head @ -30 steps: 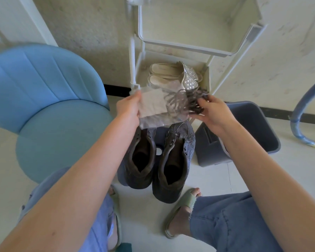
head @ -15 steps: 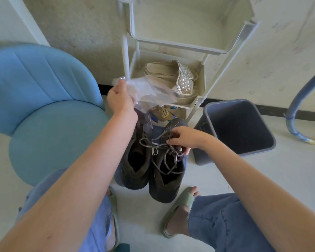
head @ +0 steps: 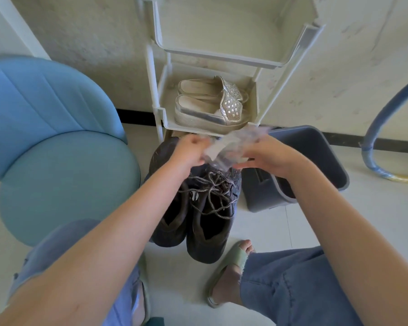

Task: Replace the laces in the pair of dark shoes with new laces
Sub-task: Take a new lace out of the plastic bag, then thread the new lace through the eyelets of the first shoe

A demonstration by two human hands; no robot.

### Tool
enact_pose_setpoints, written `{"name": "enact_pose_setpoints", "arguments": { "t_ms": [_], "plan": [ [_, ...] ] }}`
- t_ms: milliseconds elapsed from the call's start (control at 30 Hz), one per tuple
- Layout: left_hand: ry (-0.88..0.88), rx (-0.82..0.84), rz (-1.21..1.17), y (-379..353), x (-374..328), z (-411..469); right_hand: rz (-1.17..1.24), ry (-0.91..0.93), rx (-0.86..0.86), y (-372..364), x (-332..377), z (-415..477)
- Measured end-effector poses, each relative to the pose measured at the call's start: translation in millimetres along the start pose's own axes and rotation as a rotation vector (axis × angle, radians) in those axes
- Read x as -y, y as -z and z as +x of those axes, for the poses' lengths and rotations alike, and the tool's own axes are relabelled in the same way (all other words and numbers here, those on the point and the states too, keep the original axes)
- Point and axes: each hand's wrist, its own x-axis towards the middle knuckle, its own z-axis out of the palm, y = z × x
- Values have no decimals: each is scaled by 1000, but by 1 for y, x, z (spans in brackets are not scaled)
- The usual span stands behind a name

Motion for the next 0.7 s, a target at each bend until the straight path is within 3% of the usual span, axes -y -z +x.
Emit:
{"name": "enact_pose_setpoints", "arguments": {
  "t_ms": [67, 133, 233, 367, 533, 700],
  "plan": [
    [-51, 50, 299, -10, 12, -2, 248, -20, 96, 5, 0, -1],
    [-72, 48, 414, -15, 19, -1, 59, -9, -6, -1, -6, 2],
    [-69, 82, 438, -17, 19, 1, -377, -15, -337, -7, -14, 10],
    [-52, 166, 528, -19, 16, -1, -486, -156, -460, 16, -23, 10],
    [-104, 340, 980, -33, 14, -3, -555, -284, -573, 30, -37, 1],
    [-134, 378, 1163, -46, 18, -4, -694, -233, -1078, 66, -45, -14]
  ]
}}
